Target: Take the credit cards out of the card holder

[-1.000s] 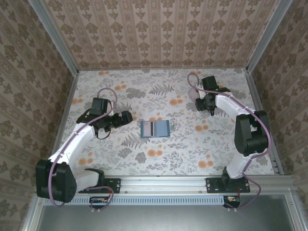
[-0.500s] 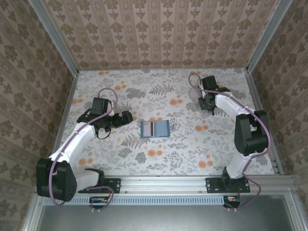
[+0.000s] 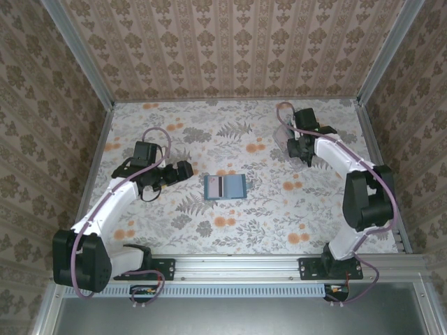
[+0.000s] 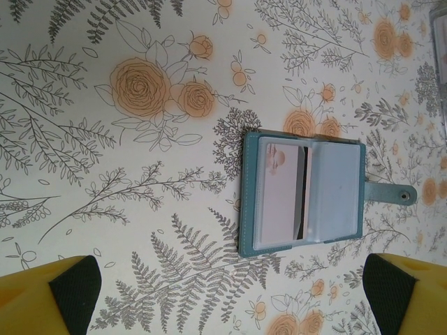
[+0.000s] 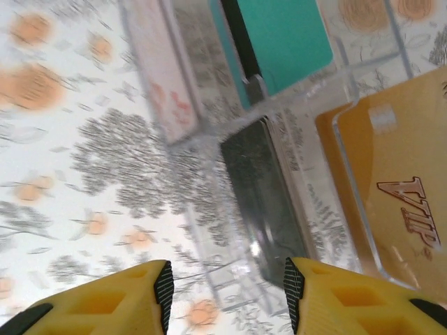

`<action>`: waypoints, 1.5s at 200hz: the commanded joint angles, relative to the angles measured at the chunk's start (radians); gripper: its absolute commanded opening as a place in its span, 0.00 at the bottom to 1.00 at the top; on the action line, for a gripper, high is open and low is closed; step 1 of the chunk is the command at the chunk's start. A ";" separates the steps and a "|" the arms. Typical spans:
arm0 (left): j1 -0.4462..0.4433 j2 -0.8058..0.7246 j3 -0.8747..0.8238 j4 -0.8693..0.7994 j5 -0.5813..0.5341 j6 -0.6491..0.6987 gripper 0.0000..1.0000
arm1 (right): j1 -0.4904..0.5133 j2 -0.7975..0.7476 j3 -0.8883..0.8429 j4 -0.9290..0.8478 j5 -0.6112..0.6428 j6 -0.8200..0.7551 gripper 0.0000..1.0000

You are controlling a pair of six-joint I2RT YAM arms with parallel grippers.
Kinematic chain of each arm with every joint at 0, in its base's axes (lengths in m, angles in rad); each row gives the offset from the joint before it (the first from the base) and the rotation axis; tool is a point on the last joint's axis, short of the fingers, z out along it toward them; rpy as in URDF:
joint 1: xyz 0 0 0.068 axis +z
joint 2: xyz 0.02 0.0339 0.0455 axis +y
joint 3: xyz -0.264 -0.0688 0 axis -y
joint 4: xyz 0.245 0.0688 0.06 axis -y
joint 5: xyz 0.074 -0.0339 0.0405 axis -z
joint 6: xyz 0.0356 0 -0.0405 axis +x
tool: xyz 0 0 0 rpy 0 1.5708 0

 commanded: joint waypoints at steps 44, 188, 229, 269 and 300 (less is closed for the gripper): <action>-0.003 0.030 -0.036 0.054 0.046 -0.028 1.00 | 0.317 -0.129 -0.083 0.054 -0.179 0.349 0.52; -0.028 0.067 -0.039 0.072 0.026 -0.048 1.00 | 0.601 0.299 0.063 0.281 -0.228 0.760 0.43; -0.033 0.090 -0.031 0.081 0.029 -0.048 1.00 | 0.596 0.339 0.087 0.239 -0.188 0.771 0.42; -0.038 0.100 -0.028 0.086 0.035 -0.056 1.00 | 0.586 0.351 0.061 0.231 -0.191 0.781 0.42; -0.048 0.106 -0.030 0.097 0.040 -0.065 1.00 | 0.583 0.315 -0.018 0.246 -0.190 0.794 0.42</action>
